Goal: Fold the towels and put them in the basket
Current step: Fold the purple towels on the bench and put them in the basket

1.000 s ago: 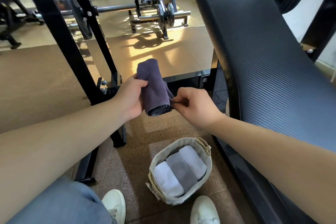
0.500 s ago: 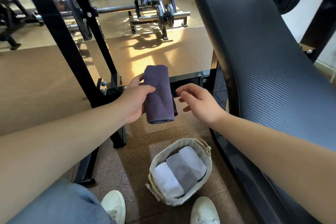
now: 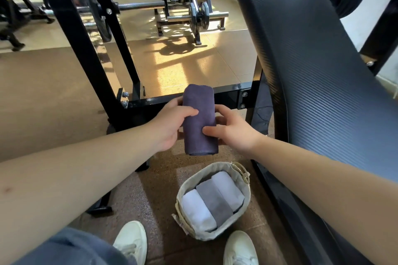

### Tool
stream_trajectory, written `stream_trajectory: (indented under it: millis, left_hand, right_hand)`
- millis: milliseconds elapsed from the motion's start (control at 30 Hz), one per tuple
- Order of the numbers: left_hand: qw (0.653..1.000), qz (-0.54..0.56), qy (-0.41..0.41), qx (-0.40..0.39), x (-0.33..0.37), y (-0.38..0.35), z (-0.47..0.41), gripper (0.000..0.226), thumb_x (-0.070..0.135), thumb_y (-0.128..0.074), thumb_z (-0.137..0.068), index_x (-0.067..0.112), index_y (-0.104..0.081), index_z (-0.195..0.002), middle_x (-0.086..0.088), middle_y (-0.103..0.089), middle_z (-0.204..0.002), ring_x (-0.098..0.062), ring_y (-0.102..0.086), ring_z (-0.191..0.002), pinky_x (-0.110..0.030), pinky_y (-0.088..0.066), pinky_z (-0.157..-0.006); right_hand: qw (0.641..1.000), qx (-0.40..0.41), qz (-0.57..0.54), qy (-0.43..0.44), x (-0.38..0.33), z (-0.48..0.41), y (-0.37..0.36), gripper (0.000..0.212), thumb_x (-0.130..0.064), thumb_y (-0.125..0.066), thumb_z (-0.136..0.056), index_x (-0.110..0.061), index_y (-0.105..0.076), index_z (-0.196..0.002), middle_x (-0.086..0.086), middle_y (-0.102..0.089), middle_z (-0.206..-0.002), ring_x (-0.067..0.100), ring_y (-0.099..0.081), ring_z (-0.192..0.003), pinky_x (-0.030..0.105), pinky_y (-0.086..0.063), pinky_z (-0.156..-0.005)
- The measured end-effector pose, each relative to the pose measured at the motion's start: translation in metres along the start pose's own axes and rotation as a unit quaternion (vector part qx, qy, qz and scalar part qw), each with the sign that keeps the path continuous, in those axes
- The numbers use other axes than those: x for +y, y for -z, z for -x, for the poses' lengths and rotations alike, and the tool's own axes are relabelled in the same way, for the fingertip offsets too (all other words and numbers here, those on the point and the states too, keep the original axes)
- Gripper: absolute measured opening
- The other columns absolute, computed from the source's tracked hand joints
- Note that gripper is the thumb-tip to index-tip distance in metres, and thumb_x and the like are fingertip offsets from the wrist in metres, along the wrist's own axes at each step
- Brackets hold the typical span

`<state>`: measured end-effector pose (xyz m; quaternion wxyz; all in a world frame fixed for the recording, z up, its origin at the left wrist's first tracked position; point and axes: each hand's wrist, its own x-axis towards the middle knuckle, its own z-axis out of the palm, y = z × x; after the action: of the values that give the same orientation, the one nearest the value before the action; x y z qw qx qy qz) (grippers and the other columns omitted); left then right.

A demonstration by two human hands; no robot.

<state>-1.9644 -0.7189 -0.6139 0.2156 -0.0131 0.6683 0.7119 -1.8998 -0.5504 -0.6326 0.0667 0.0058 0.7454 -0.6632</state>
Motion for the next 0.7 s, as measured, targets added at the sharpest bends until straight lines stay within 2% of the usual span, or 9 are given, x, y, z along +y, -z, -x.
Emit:
stream_trajectory:
  millis: [100,167,267,333,433,500,567,633,700]
  left_hand:
    - [1.0,0.006,0.02,0.011,-0.014,0.0,-0.004,0.038,0.027,-0.073,-0.092,0.025,-0.061,-0.128,-0.003,-0.074,-0.117,-0.023,-0.069,-0.105,-0.042,-0.056,-0.078]
    - [1.0,-0.007,0.016,0.023,-0.028,0.003,-0.006,0.042,0.028,-0.073,-0.092,0.026,-0.059,-0.132,-0.002,-0.072,-0.12,-0.023,-0.067,-0.109,-0.045,-0.057,-0.086]
    - [0.999,-0.025,0.019,0.041,-0.058,0.006,-0.009,0.039,0.024,-0.073,-0.093,0.028,-0.058,-0.128,0.0,-0.068,-0.121,-0.022,-0.065,-0.11,-0.045,-0.056,-0.093]
    - [0.998,-0.014,0.052,0.041,-0.077,0.006,-0.012,0.031,0.023,-0.07,-0.095,0.026,-0.059,-0.123,-0.003,-0.07,-0.117,-0.022,-0.067,-0.104,-0.038,-0.057,-0.081]
    - [0.994,-0.015,0.1,0.035,-0.106,0.01,-0.017,0.024,0.017,-0.065,-0.096,0.022,-0.059,-0.119,-0.007,-0.071,-0.109,-0.022,-0.068,-0.096,-0.031,-0.052,-0.065]
    - [0.992,-0.034,0.12,0.031,-0.128,0.017,-0.021,0.024,0.014,-0.064,-0.096,0.02,-0.06,-0.119,-0.007,-0.071,-0.107,-0.019,-0.068,-0.089,-0.028,-0.051,-0.061]
    - [0.99,-0.059,0.129,0.017,-0.152,0.024,-0.024,0.027,0.012,-0.065,-0.097,0.017,-0.059,-0.122,-0.007,-0.07,-0.109,-0.016,-0.068,-0.088,-0.028,-0.054,-0.06]
    - [0.986,-0.086,0.144,0.012,-0.174,0.03,-0.028,0.033,0.012,-0.066,-0.096,0.017,-0.057,-0.128,-0.004,-0.069,-0.11,-0.015,-0.067,-0.092,-0.03,-0.057,-0.065]
    - [0.978,-0.123,0.169,0.015,-0.196,0.035,-0.031,0.043,0.016,-0.067,-0.094,0.02,-0.052,-0.134,-0.004,-0.067,-0.113,-0.018,-0.067,-0.095,-0.031,-0.057,-0.065]
  right_hand:
    - [0.998,-0.013,0.06,0.006,0.011,0.002,-0.001,0.09,-0.012,-0.075,-0.083,-0.04,-0.027,-0.154,0.005,-0.063,-0.126,0.02,-0.066,-0.112,0.036,-0.061,-0.086]
    - [0.994,-0.036,0.104,-0.002,0.018,0.005,-0.001,0.102,-0.01,-0.073,-0.088,-0.055,-0.009,-0.154,-0.005,-0.053,-0.136,0.009,-0.06,-0.117,0.034,-0.06,-0.088]
    - [0.986,-0.076,0.143,-0.039,0.033,0.008,-0.006,0.103,-0.01,-0.069,-0.092,-0.066,-0.004,-0.149,-0.011,-0.038,-0.148,0.002,-0.053,-0.119,0.029,-0.059,-0.089]
    - [0.977,-0.101,0.179,-0.063,0.045,0.008,-0.011,0.099,-0.009,-0.066,-0.093,-0.063,-0.008,-0.152,-0.008,-0.03,-0.158,0.011,-0.049,-0.127,0.031,-0.057,-0.093]
    - [0.959,-0.135,0.226,-0.103,0.07,0.005,-0.019,0.096,-0.011,-0.064,-0.093,-0.056,-0.006,-0.154,-0.002,-0.035,-0.153,0.018,-0.055,-0.123,0.037,-0.057,-0.095]
    - [0.948,-0.148,0.248,-0.131,0.089,0.005,-0.025,0.098,-0.012,-0.065,-0.092,-0.054,-0.002,-0.155,-0.001,-0.042,-0.145,0.009,-0.058,-0.11,0.021,-0.057,-0.083]
    - [0.934,-0.156,0.288,-0.143,0.11,0.005,-0.03,0.099,-0.011,-0.064,-0.09,-0.048,-0.002,-0.157,0.001,-0.047,-0.139,0.001,-0.055,-0.099,0.007,-0.048,-0.066]
    - [0.921,-0.166,0.317,-0.154,0.131,0.005,-0.034,0.097,-0.008,-0.062,-0.089,-0.045,-0.005,-0.159,0.005,-0.05,-0.14,0.009,-0.055,-0.103,0.004,-0.044,-0.063]
    - [0.911,-0.18,0.325,-0.178,0.15,0.007,-0.036,0.096,-0.003,-0.058,-0.09,-0.043,-0.006,-0.159,0.009,-0.051,-0.143,0.016,-0.057,-0.108,0.007,-0.045,-0.067]
